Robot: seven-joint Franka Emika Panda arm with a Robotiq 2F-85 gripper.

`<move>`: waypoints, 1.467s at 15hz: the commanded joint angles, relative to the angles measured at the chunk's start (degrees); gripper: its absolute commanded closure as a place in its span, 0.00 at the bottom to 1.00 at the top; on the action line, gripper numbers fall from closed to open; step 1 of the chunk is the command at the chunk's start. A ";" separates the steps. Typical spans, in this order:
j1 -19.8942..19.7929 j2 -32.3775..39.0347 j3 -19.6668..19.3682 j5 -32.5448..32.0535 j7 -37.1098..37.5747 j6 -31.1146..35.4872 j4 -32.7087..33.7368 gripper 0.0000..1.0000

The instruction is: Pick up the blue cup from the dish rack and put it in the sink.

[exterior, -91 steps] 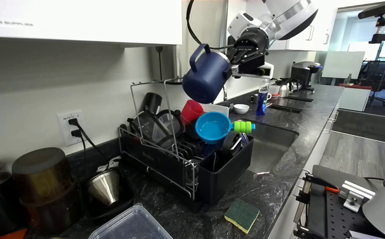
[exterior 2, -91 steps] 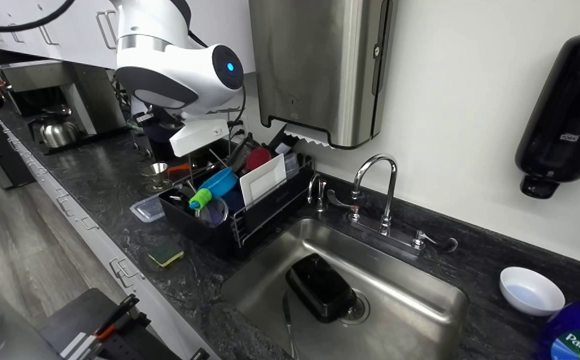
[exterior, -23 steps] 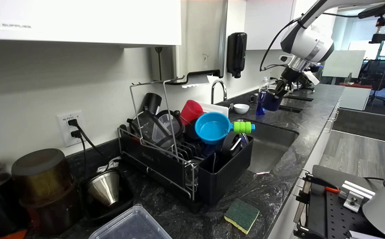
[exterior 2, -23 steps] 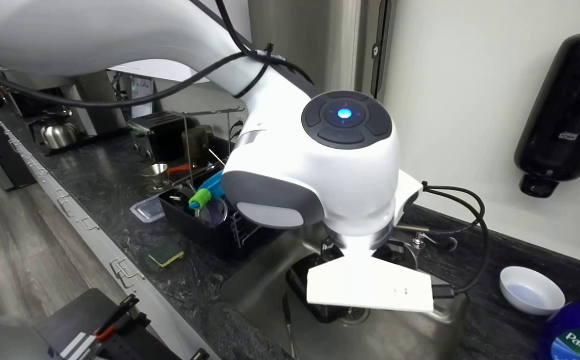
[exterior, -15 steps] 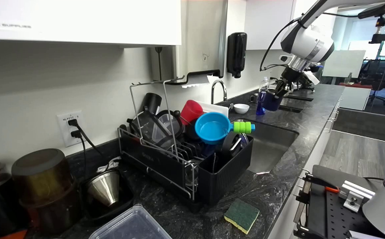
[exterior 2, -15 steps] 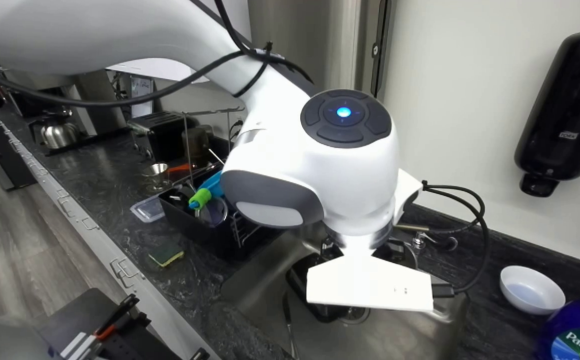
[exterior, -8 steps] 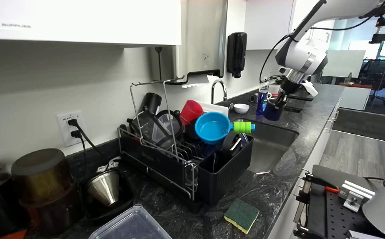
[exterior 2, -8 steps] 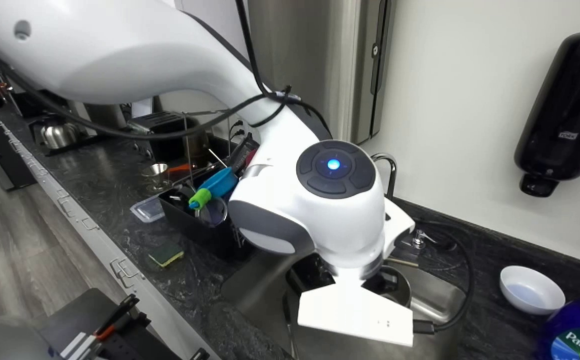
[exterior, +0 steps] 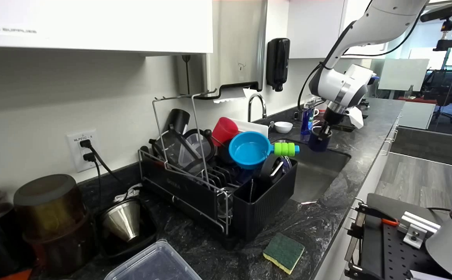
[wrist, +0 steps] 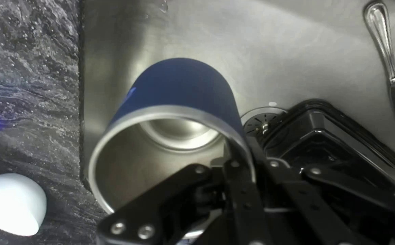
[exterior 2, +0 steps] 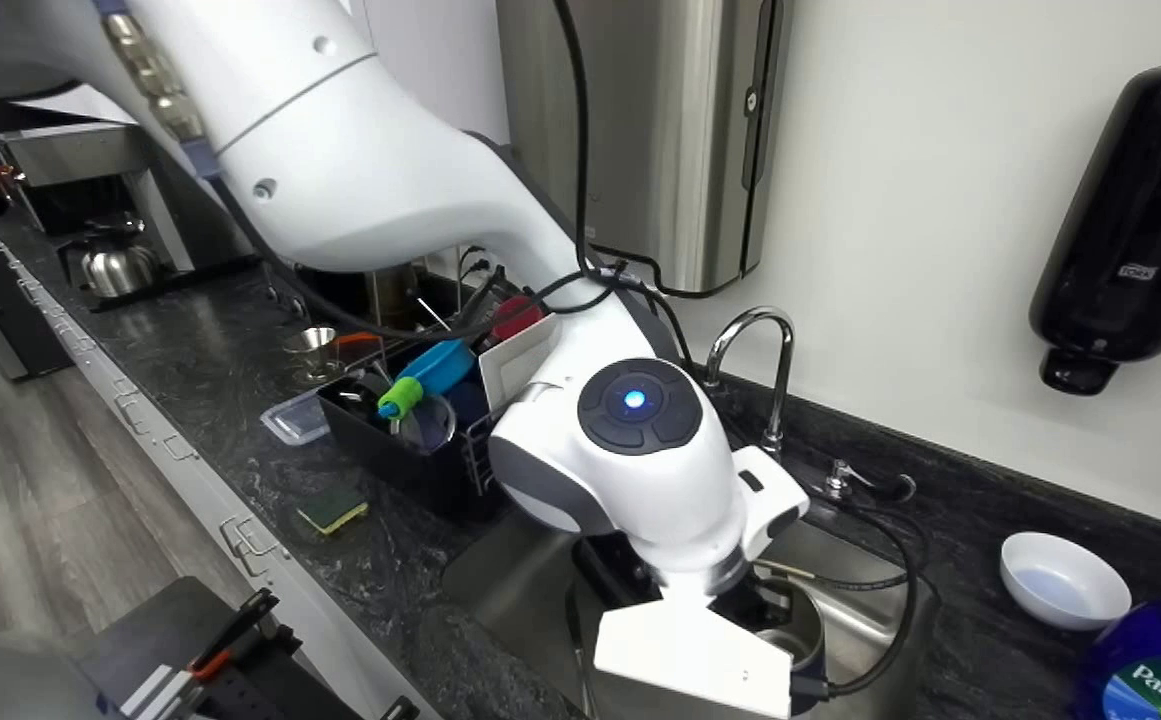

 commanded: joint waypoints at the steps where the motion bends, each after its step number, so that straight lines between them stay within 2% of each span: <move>1: 0.05 7.12 1.72 2.01 -0.47 5.85 3.53 0.98; 5: 0.25 14.30 2.18 0.89 0.73 9.41 6.12 0.98; 10: 0.65 18.83 1.75 -0.06 0.83 8.76 7.56 0.98; 16: 2.00 19.08 1.30 -0.80 1.31 4.57 7.20 0.98; 22: 2.60 19.33 0.37 -3.34 3.16 -3.00 8.29 0.98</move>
